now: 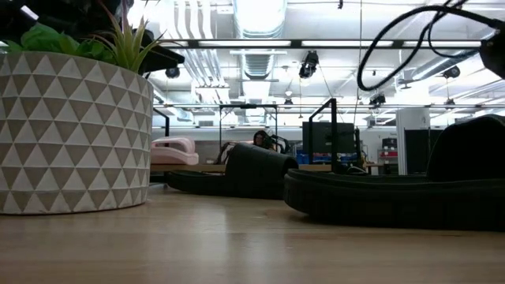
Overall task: Pick and place slides into the shelf
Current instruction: Put the bottom pink slide on the shelf
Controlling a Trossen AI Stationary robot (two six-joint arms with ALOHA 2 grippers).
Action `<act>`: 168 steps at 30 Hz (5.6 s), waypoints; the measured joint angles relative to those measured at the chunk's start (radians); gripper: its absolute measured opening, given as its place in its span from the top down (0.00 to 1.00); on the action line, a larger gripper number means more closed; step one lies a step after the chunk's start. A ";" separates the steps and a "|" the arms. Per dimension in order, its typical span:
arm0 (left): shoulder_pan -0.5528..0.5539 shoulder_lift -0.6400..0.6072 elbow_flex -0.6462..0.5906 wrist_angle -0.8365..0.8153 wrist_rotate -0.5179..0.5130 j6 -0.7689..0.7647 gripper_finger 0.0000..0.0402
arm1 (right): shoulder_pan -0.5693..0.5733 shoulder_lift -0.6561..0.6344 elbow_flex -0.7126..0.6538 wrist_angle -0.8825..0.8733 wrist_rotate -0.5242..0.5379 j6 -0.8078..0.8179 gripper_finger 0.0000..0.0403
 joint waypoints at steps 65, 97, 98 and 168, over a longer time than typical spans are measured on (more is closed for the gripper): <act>0.000 0.020 0.001 0.042 -0.001 -0.009 0.41 | 0.016 0.072 -0.174 0.390 -0.124 -0.268 0.97; 0.000 0.020 0.004 0.061 -0.001 -0.009 0.41 | 0.015 0.089 0.327 -0.036 1.167 -0.863 0.97; 0.000 0.019 0.004 0.067 -0.001 -0.009 0.41 | 0.013 0.095 0.327 -0.027 1.252 -0.882 0.97; -0.040 0.728 0.210 1.046 -0.321 1.585 0.41 | -0.627 0.261 0.806 0.255 0.660 -1.382 0.97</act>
